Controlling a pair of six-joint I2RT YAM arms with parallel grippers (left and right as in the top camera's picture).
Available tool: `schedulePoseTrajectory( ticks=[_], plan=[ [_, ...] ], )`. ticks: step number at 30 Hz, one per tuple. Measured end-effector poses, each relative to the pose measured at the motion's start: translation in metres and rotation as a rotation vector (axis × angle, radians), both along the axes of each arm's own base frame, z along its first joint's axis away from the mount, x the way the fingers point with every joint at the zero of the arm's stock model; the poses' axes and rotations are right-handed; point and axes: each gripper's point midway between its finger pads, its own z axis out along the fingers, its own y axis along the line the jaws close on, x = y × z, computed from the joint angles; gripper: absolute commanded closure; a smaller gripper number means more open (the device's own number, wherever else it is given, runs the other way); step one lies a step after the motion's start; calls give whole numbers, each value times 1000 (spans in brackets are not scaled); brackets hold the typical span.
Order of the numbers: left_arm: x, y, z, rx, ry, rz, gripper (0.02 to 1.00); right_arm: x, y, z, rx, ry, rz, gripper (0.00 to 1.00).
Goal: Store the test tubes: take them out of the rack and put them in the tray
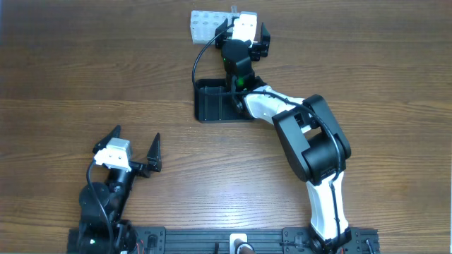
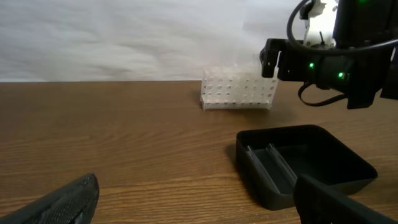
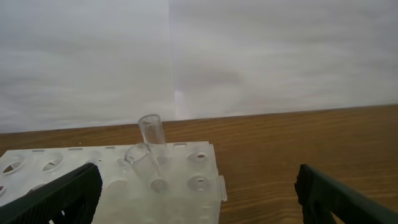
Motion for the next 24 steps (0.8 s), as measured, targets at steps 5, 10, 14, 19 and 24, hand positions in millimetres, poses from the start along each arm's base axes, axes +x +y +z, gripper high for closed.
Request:
schedulePoseTrajectory(
  ticks=[5,10,14,19,24],
  plan=[
    [0,0,0,0,0,0,20,1,1,6,56,-32,-6,12],
    [0,0,0,0,0,0,20,8,4,5,75,-45,-10,25],
    [0,0,0,0,0,0,20,16,8,2,72,-50,-10,42],
    [0,0,0,0,0,0,20,26,14,7,30,-58,-3,42],
    [0,0,0,0,0,0,20,29,16,8,-7,-52,6,73]
  ],
)
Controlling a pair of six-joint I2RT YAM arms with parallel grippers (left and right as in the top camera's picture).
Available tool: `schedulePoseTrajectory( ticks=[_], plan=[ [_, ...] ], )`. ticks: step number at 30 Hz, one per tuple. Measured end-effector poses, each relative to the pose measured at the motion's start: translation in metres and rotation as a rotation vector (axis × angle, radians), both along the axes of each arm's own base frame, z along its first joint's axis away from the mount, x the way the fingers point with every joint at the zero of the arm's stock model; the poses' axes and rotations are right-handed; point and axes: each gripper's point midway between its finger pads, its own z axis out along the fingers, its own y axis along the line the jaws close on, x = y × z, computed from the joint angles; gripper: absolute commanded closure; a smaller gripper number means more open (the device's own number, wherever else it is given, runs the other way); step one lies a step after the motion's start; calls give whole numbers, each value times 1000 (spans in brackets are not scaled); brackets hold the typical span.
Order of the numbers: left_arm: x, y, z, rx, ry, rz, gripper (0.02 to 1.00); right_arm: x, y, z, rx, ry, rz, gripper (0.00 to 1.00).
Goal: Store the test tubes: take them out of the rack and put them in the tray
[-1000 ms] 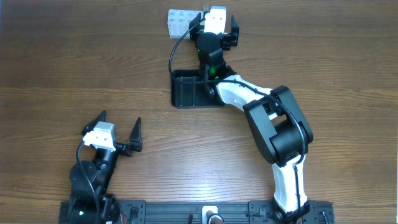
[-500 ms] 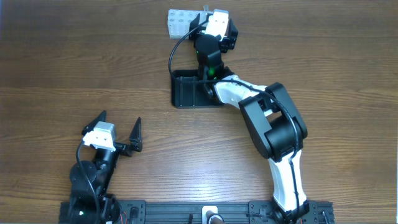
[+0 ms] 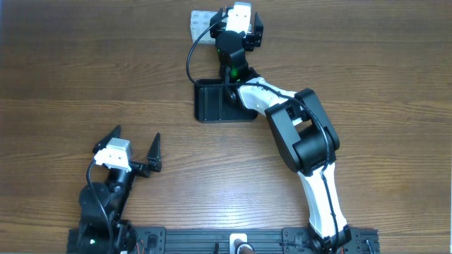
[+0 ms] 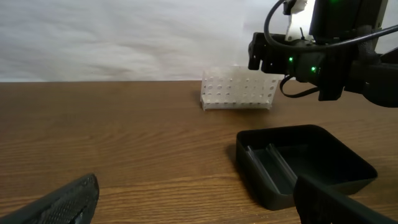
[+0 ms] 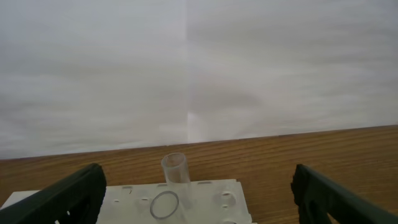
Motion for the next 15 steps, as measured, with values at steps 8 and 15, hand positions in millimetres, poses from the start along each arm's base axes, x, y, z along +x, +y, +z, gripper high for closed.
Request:
schedulePoseTrajectory(
  ticks=[8,15],
  plan=[
    [0,0,0,0,0,0,23,1,7,-7,-20,16,39,141],
    [0,0,0,0,0,0,20,1,9,-17,-30,34,52,189]
  ],
)
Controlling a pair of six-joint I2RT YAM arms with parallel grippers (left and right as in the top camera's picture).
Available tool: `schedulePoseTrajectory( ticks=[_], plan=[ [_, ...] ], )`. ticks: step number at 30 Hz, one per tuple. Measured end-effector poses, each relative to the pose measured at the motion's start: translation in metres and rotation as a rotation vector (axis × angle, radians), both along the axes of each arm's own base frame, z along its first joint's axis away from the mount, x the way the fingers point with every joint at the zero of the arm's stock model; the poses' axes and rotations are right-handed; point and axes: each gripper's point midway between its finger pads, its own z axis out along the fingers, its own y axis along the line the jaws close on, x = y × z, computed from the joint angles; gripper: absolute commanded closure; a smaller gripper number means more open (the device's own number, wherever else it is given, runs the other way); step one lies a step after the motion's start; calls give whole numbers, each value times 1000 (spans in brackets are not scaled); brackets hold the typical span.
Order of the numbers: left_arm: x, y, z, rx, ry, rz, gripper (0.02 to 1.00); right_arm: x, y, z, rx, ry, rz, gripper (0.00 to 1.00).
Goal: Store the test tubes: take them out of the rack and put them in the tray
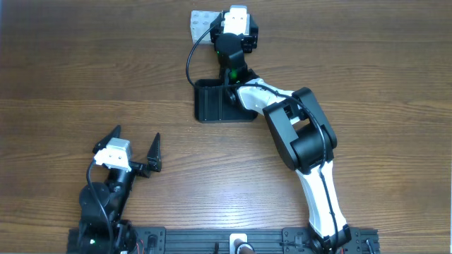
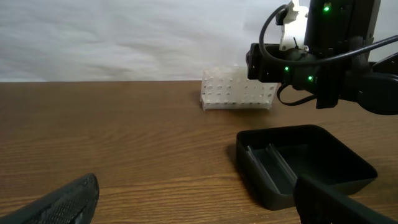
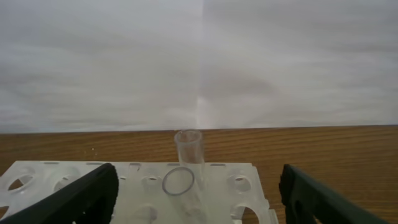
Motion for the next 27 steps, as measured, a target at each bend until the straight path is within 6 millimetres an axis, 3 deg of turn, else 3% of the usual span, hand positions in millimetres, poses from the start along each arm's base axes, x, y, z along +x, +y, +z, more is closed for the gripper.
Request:
schedulePoseTrajectory(
  ticks=[17,27],
  plan=[
    [0,0,0,0,0,0,20,11,14,-2,13,-12,45,205],
    [0,0,0,0,0,0,23,14,17,-19,-12,42,49,211]
  ],
)
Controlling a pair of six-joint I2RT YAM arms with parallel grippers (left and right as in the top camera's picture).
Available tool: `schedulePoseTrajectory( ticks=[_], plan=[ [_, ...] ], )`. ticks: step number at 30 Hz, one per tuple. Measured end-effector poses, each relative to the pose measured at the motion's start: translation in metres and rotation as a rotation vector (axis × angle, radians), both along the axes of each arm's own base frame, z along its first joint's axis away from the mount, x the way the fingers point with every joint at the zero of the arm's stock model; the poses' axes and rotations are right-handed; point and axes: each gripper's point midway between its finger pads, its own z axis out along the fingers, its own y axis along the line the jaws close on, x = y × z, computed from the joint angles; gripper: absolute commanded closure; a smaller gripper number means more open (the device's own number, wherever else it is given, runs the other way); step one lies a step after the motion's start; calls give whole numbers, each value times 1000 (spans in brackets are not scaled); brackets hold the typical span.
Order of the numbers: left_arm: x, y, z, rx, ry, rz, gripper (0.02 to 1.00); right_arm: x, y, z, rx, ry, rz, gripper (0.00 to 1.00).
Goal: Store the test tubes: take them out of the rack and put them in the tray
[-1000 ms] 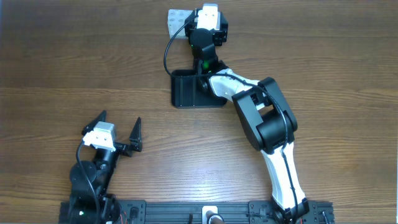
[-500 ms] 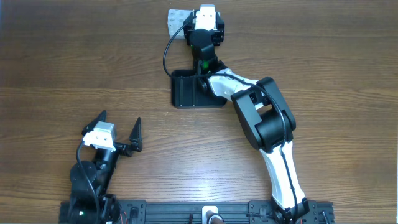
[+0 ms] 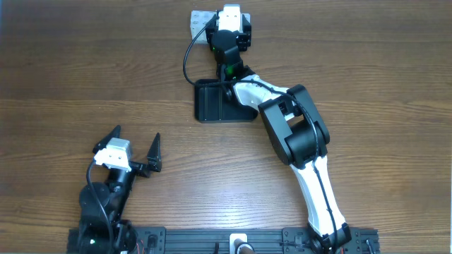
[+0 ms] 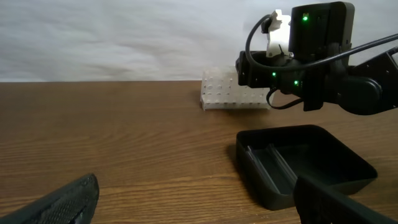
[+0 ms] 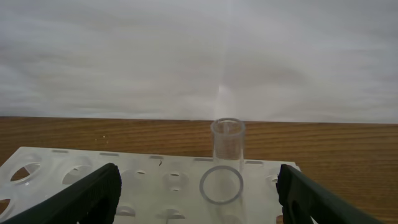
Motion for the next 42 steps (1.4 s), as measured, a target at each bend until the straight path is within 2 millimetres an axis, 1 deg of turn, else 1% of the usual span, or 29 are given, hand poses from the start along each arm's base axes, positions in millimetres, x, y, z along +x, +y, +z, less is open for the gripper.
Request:
schedulePoseTrajectory(
  ticks=[5,11,14,27,42],
  plan=[
    [0,0,0,0,0,0,20,0,0,1,-1,-1,0,283],
    [0,0,0,0,0,0,20,0,1,1,0,-1,1,292],
    [0,0,0,0,0,0,20,0,1,1,0,-1,1,312],
    [0,0,0,0,0,0,20,0,1,1,0,-1,1,450],
    [0,0,0,0,0,0,18,0,1,1,-1,-1,1,533]
  ],
)
